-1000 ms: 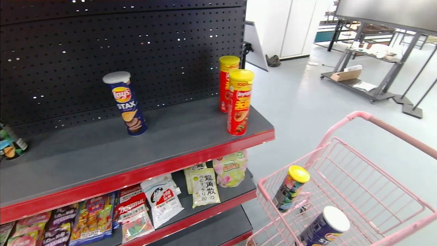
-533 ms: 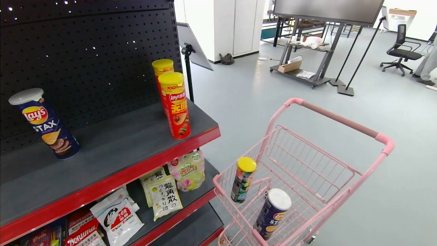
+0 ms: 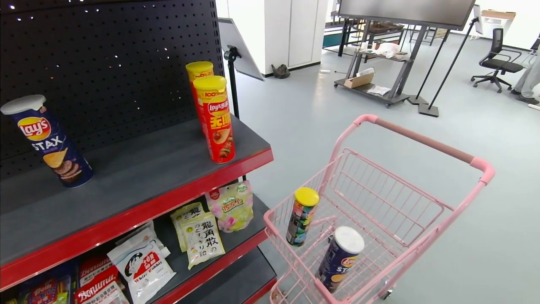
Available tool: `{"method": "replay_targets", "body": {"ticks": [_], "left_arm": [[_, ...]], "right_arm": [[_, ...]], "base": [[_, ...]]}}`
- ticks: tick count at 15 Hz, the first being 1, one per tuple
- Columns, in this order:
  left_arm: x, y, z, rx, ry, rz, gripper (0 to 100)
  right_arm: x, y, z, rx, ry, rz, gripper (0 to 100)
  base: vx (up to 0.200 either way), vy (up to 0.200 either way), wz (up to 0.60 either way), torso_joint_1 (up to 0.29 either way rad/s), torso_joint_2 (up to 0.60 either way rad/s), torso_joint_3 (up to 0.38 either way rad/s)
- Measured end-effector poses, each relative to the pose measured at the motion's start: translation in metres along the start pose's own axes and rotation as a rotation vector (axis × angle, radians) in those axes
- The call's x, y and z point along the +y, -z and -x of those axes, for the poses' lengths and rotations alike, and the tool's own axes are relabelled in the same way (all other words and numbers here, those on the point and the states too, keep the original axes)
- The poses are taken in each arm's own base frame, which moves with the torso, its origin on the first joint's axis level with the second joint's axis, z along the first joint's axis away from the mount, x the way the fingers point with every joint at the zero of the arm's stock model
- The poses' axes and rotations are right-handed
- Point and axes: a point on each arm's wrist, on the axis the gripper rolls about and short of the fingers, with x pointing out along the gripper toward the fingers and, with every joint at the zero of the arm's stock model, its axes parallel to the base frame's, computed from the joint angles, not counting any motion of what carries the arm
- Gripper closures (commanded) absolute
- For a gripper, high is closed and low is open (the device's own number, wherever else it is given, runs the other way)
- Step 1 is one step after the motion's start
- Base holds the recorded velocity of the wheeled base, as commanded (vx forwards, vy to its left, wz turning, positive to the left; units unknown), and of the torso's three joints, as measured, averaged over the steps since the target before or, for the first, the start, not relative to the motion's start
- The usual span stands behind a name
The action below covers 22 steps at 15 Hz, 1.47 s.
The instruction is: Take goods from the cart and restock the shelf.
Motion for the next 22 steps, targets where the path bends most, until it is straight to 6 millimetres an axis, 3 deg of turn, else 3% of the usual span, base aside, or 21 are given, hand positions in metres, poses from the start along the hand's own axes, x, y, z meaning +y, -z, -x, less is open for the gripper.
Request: {"method": "replay_targets", "body": {"ticks": [11, 17, 19, 21, 22], "left_arm": [[0.0, 0.0, 0.0, 0.001, 0.0, 0.0, 0], [0.0, 0.0, 0.0, 0.0, 0.0, 0.0, 0], [0.0, 0.0, 0.0, 0.0, 0.001, 0.0, 0], [0.0, 0.0, 0.0, 0.0, 0.0, 0.0, 0], [0.0, 0.0, 0.0, 0.0, 0.001, -0.001, 0]], "right_arm": [[0.0, 0.0, 0.0, 0.001, 0.001, -0.002, 0], [0.001, -0.002, -0.004, 0.056, 0.074, 0.01, 0], [0.002, -0.027, -0.005, 0.037, 0.096, -0.01, 0], [0.002, -0.075, -0.011, 0.009, 0.064, -0.053, 0], [0.002, -0.102, -0.023, 0.03, 0.011, -0.069, 0]], "base": [[0.0, 0.0, 0.0, -0.162, 0.43, 0.264], [0.0, 0.0, 0.0, -0.025, 0.07, 0.047], [0.0, 0.0, 0.0, 0.0, 0.0, 0.0], [0.0, 0.0, 0.0, 0.0, 0.0, 0.0], [0.0, 0.0, 0.0, 0.0, 0.0, 0.0]]}}
